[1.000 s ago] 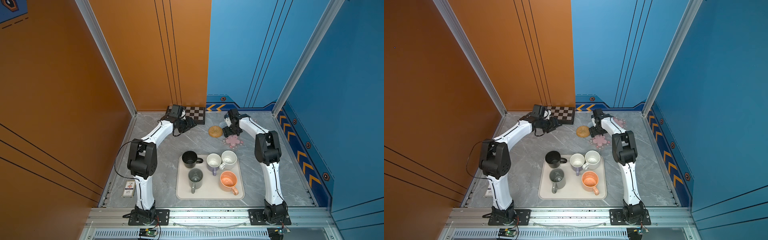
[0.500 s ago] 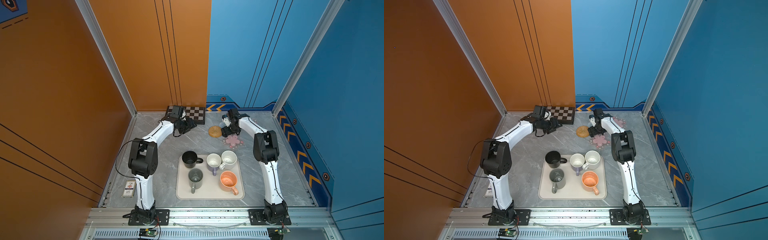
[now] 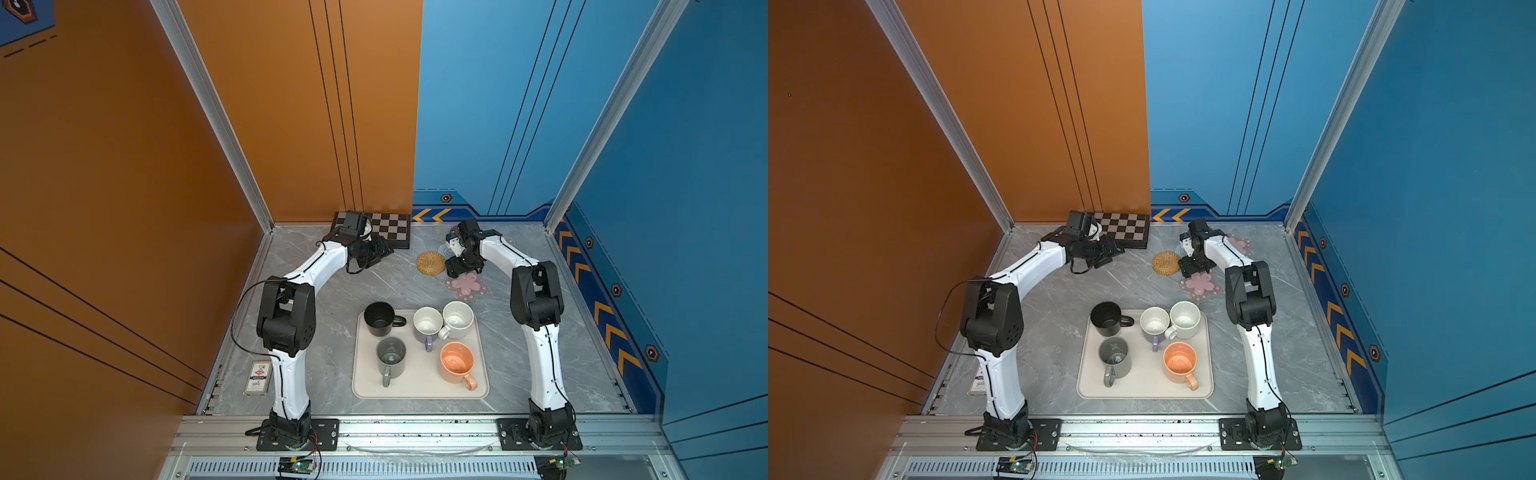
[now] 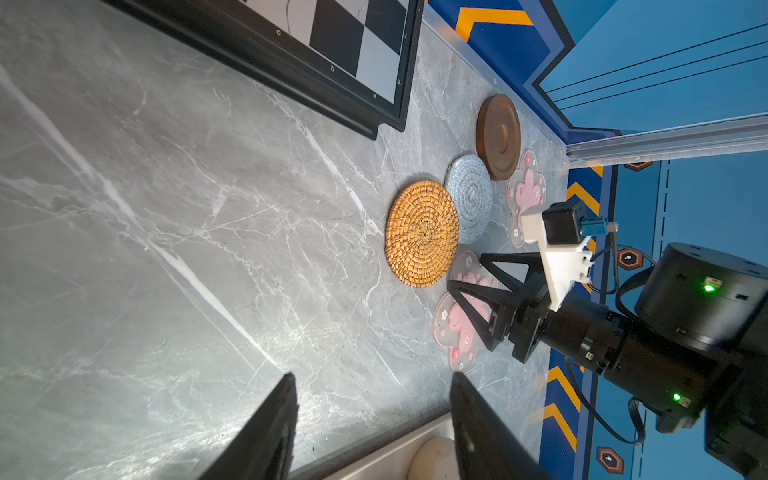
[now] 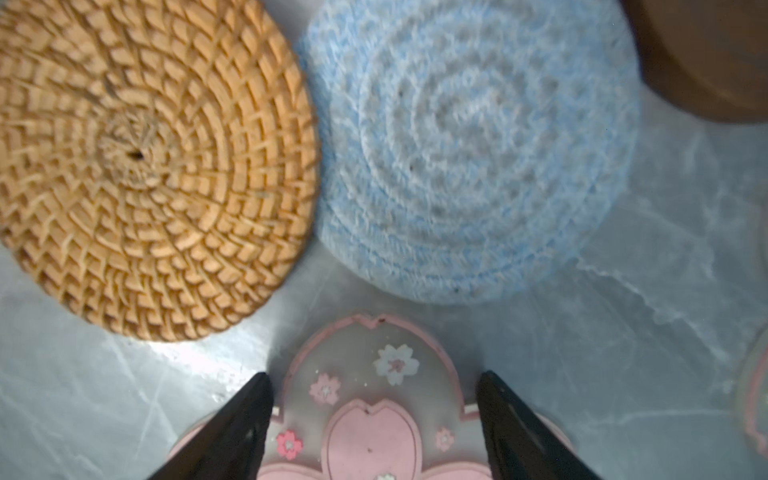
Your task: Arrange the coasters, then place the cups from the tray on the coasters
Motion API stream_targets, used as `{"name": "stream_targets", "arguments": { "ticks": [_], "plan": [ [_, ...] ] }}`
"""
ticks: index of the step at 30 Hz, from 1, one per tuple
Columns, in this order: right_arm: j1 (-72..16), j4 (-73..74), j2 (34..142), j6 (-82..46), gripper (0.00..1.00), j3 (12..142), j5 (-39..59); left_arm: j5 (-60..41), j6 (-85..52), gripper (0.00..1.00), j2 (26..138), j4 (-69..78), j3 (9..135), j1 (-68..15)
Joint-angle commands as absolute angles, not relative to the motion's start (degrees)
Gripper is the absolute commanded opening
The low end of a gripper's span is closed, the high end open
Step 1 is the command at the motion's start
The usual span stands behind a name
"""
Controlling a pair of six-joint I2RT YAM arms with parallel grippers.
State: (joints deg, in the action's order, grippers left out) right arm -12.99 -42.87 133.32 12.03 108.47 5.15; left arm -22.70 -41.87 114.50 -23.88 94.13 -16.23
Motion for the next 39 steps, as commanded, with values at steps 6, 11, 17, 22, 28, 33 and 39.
{"name": "stream_targets", "arguments": {
  "ticks": [6, 11, 17, 22, 28, 33, 39],
  "plan": [
    [-8.8, -45.2, 128.8, 10.5, 0.79, 99.5, -0.8, -21.7, -42.2, 0.59, 111.7, -25.0, 91.9, -17.3],
    [-7.1, -43.5, 124.8, 7.4, 0.8, 98.3, 0.3, -21.4, -42.0, 0.59, 109.8, -25.0, 90.5, -17.6],
    [-7.0, -41.7, 118.3, 4.3, 0.8, 93.7, -1.8, -21.2, -41.7, 0.59, 107.3, -25.0, 89.0, -17.8],
    [-8.5, -38.6, 109.5, 1.2, 0.82, 86.0, -0.5, -21.2, -41.3, 0.59, 105.6, -25.0, 87.4, -18.1],
    [-9.3, -38.6, 104.6, -0.5, 0.82, 79.4, 0.1, -21.3, -41.0, 0.59, 103.5, -25.0, 85.4, -18.8],
    [-11.6, -39.8, 103.4, -0.5, 0.82, 76.1, -1.0, -21.1, -40.4, 0.59, 101.4, -25.0, 83.2, -18.7],
    [-13.2, -39.6, 104.1, -2.6, 0.82, 75.5, -2.2, -20.7, -40.3, 0.6, 99.2, -25.0, 81.0, -18.5]
  ]
}}
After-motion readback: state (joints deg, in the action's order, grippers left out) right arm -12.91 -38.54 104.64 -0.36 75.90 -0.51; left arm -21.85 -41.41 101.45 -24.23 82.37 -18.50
